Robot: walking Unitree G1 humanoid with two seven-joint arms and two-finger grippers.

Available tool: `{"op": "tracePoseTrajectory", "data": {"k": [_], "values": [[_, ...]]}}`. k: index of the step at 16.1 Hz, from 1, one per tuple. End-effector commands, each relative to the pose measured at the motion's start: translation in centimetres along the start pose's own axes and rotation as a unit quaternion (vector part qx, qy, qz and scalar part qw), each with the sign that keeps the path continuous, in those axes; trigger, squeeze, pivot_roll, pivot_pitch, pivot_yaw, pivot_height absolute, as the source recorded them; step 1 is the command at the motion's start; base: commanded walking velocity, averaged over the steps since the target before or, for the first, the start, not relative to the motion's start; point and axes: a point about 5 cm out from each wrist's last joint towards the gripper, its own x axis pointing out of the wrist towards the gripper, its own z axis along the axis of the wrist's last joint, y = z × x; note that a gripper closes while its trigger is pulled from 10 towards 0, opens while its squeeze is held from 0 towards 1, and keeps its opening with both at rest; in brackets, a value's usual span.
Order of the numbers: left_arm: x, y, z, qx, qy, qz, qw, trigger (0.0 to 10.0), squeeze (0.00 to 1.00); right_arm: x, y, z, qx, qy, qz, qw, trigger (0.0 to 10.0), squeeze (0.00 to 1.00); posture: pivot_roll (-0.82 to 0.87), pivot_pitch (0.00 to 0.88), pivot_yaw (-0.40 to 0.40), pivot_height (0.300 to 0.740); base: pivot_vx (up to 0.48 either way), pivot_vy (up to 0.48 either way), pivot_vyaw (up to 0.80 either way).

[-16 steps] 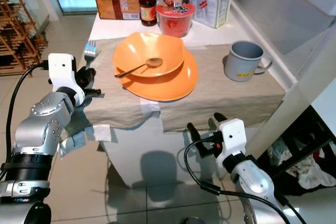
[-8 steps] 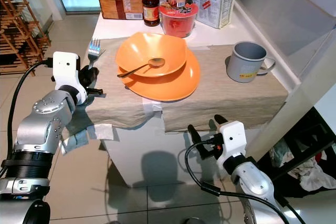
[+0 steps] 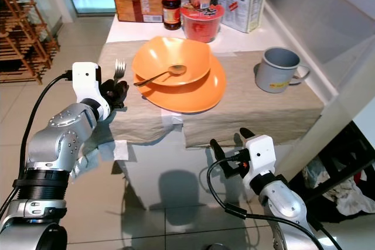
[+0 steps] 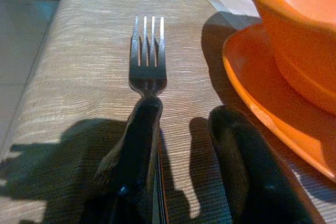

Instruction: Setting the table

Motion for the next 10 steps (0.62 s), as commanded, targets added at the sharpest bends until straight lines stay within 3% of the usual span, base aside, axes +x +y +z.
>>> {"op": "tracePoseTrajectory", "data": {"k": [1, 2, 8, 10], "values": [[0.3, 0.5, -0.2, 0.020, 0.014, 0.007, 1.000, 10.0, 0.16, -0.1, -0.2, -0.2, -0.003, 0.004, 0.000, 1.000, 10.0, 0.00, -0.15, 0.038, 0.037, 0.740, 0.000, 0.000, 0.00], [0.5, 0.8, 0.2, 0.035, 0.011, 0.010, 0.999, 10.0, 0.00, -0.1, -0.2, -0.2, -0.004, 0.004, 0.001, 1.000, 10.0, 0.00, -0.14, 0.041, 0.038, 0.740, 0.000, 0.000, 0.00], [1.4, 1.6, 1.7, 0.093, 0.009, 0.029, 0.995, 10.0, 0.00, -0.1, -0.3, -0.9, -0.003, 0.009, -0.003, 1.000, 10.0, 0.00, -0.15, 0.043, 0.041, 0.740, 0.000, 0.000, 0.00], [1.7, 1.2, 1.8, 0.088, 0.018, 0.021, 0.996, 10.0, 0.00, -0.1, -0.5, -1.0, -0.004, 0.011, -0.003, 1.000, 10.0, 0.00, -0.15, 0.049, 0.040, 0.740, 0.000, 0.000, 0.00]]}}
